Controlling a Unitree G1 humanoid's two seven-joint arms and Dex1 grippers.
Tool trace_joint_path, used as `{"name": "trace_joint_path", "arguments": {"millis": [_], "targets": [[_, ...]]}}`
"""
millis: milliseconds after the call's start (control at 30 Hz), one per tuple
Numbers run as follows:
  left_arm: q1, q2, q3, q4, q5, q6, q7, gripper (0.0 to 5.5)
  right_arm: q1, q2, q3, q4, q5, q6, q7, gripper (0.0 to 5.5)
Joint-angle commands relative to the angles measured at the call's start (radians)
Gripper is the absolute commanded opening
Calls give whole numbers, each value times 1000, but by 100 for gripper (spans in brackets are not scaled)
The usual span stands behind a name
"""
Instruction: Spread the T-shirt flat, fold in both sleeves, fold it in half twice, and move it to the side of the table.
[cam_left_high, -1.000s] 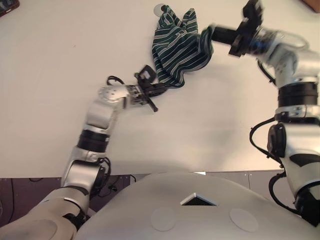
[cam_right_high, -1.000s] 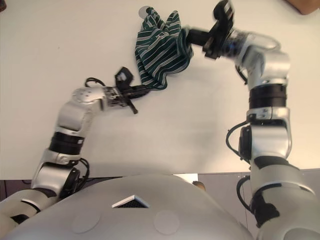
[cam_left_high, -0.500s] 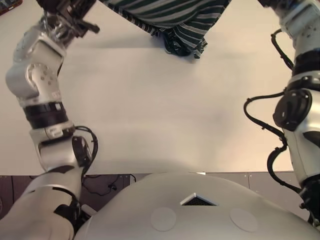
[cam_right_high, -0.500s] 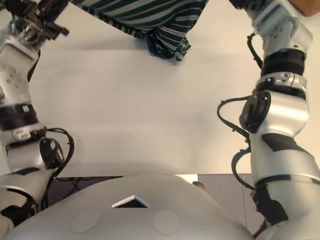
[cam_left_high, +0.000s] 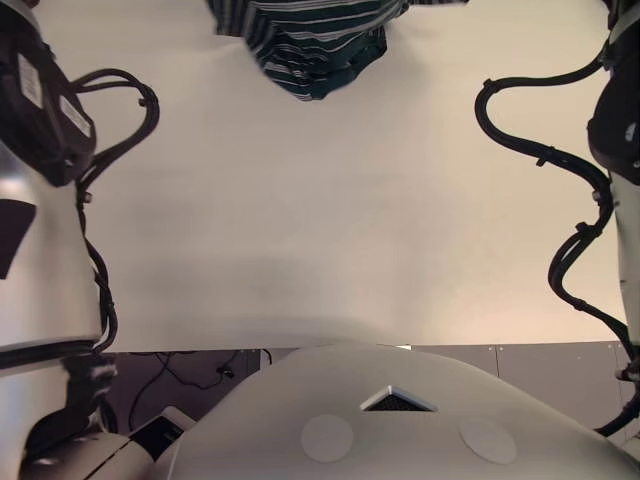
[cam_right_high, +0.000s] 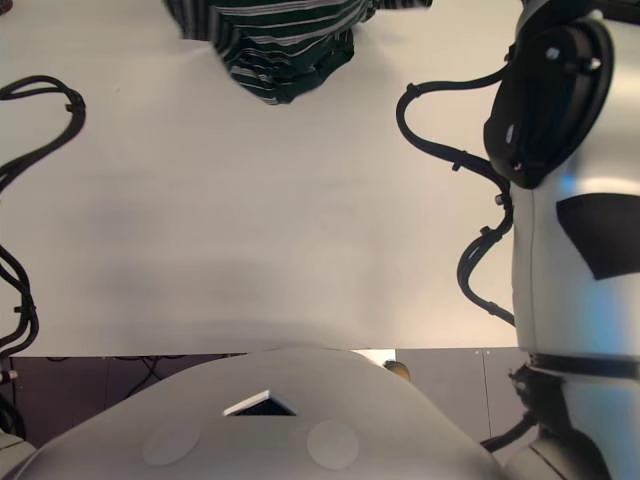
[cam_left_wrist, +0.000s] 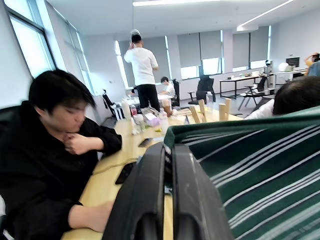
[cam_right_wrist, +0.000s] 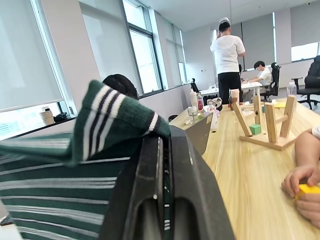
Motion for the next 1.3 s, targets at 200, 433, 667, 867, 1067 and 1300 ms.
{"name": "trace_joint_path", "arguments": {"millis": [200,433,667,867,1067,1300], "targets": [[26,79,-39,-132,-22,74,-518,2,66,-121,37,-16,-69,111,360,0],[562,318,88,-1381,-596,926,-777,2,265,-324,196,-278,-33,347,1127,0],[753,407,273,-1830,-1005,1247,-647,2,587,-593,398,-895,366,658,1184,0],[1091,419,257,-2055,-1022,1246,-630,2,885,-724,535,-1207,447,588,1184,0],[1201,413,225,-2001,-971,1188,-563,2,897,-684,564,-1190,455,600,1184,0],[854,293,23,-1414,-592,868,-321,2,569,-338,491,-709,225,408,826,0]]}}
